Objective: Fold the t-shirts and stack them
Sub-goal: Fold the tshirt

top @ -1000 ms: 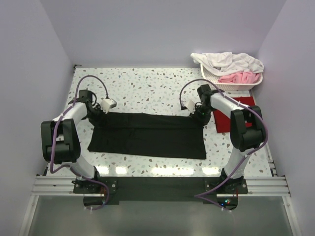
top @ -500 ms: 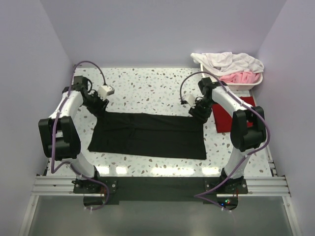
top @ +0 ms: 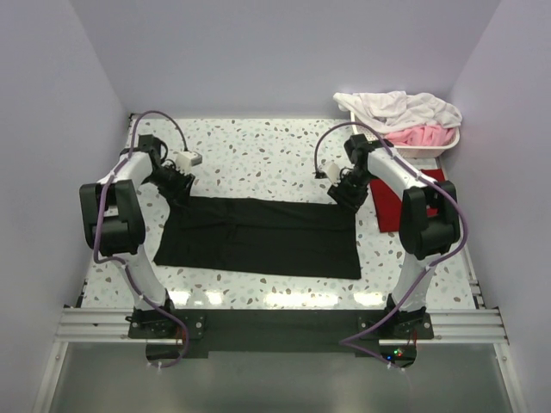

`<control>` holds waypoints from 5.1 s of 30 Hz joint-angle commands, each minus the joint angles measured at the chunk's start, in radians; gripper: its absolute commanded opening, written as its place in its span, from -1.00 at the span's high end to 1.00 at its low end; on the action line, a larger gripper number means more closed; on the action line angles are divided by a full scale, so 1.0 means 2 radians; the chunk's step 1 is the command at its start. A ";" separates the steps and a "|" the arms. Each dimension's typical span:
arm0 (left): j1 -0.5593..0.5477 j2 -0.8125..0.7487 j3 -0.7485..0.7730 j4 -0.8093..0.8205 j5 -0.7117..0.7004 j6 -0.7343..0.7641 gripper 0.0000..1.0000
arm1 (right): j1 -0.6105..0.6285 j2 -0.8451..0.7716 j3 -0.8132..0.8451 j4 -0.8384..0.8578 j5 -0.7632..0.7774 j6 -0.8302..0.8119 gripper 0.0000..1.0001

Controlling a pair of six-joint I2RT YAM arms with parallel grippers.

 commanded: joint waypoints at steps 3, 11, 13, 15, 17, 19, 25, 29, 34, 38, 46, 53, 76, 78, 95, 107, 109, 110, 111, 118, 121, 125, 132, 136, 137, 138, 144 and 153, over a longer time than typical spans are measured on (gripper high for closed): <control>-0.001 0.007 0.012 0.000 0.016 -0.016 0.06 | 0.000 -0.008 0.001 -0.001 -0.005 0.007 0.27; -0.001 -0.021 -0.002 -0.007 0.042 0.007 0.90 | 0.000 -0.006 -0.005 0.005 0.007 -0.001 0.28; -0.002 -0.038 -0.008 -0.013 0.050 0.016 1.00 | 0.001 -0.004 -0.005 0.005 0.010 -0.002 0.28; -0.001 -0.056 -0.013 -0.027 0.054 0.037 1.00 | 0.000 -0.002 -0.003 0.004 0.011 -0.004 0.28; -0.002 -0.076 -0.020 -0.047 0.057 0.068 1.00 | 0.000 -0.001 -0.002 0.004 0.012 -0.005 0.29; -0.002 -0.092 -0.035 -0.065 0.064 0.098 1.00 | 0.000 -0.001 -0.002 0.004 0.014 -0.007 0.29; -0.005 -0.163 -0.120 -0.115 0.045 0.240 1.00 | 0.000 0.004 -0.007 0.005 0.020 -0.014 0.30; -0.019 -0.217 -0.186 -0.098 0.011 0.321 0.81 | 0.000 0.009 -0.007 0.006 0.020 -0.015 0.30; -0.024 -0.266 -0.228 -0.079 0.008 0.363 0.43 | 0.000 0.012 -0.001 0.003 0.023 -0.015 0.30; -0.021 -0.229 -0.191 -0.060 0.020 0.292 0.40 | 0.000 0.013 0.006 0.000 0.024 -0.014 0.30; -0.028 -0.079 -0.062 0.004 0.046 0.042 0.33 | 0.000 0.014 0.010 -0.001 0.022 -0.009 0.30; -0.076 -0.051 -0.075 0.035 -0.002 0.020 0.40 | 0.000 0.009 0.005 0.003 0.024 -0.008 0.31; -0.104 -0.093 -0.110 0.007 0.038 0.060 0.45 | 0.000 0.018 0.009 0.010 0.017 0.000 0.32; -0.106 -0.093 -0.111 0.002 0.045 0.064 0.42 | 0.000 0.017 0.007 0.010 0.017 0.000 0.32; -0.105 -0.028 -0.098 0.025 -0.011 0.004 0.21 | 0.000 0.006 -0.003 0.010 0.018 0.001 0.32; -0.107 -0.093 -0.111 0.005 0.049 0.044 0.66 | 0.000 0.003 -0.012 0.010 0.020 -0.002 0.32; -0.107 -0.108 -0.116 -0.004 0.055 0.057 0.76 | 0.000 0.005 -0.012 0.010 0.020 -0.002 0.33; -0.108 -0.112 -0.117 -0.007 0.060 0.059 0.78 | 0.000 0.006 -0.011 0.010 0.018 -0.002 0.33; -0.109 -0.119 -0.121 -0.014 0.064 0.067 0.87 | 0.000 0.007 -0.010 0.011 0.018 -0.001 0.33; -0.128 -0.123 -0.137 -0.038 0.084 0.083 1.00 | 0.000 0.013 -0.007 0.012 0.017 0.001 0.33; -0.134 -0.128 -0.145 -0.013 0.076 0.051 0.98 | 0.001 0.012 -0.006 0.009 0.017 0.001 0.33; -0.106 -0.116 -0.133 0.009 0.063 0.005 0.63 | 0.001 0.007 -0.013 0.009 0.017 -0.001 0.33; -0.069 -0.046 -0.085 -0.015 0.069 -0.008 0.37 | 0.000 0.005 -0.017 0.009 0.019 -0.002 0.33; -0.069 -0.028 -0.084 -0.020 0.077 -0.006 0.34 | 0.000 0.006 -0.016 0.010 0.022 -0.002 0.33; -0.069 -0.027 -0.085 -0.018 0.078 -0.008 0.34 | 0.000 0.006 -0.017 0.011 0.022 -0.002 0.33; -0.069 -0.025 -0.088 -0.016 0.077 -0.007 0.34 | 0.000 0.005 -0.018 0.011 0.021 -0.002 0.33; -0.075 -0.034 -0.096 -0.017 0.082 -0.002 0.60 | 0.000 0.006 -0.019 0.013 0.021 0.000 0.33; -0.117 -0.100 -0.124 -0.024 0.090 0.032 1.00 | 0.001 0.009 -0.015 0.012 0.020 0.001 0.33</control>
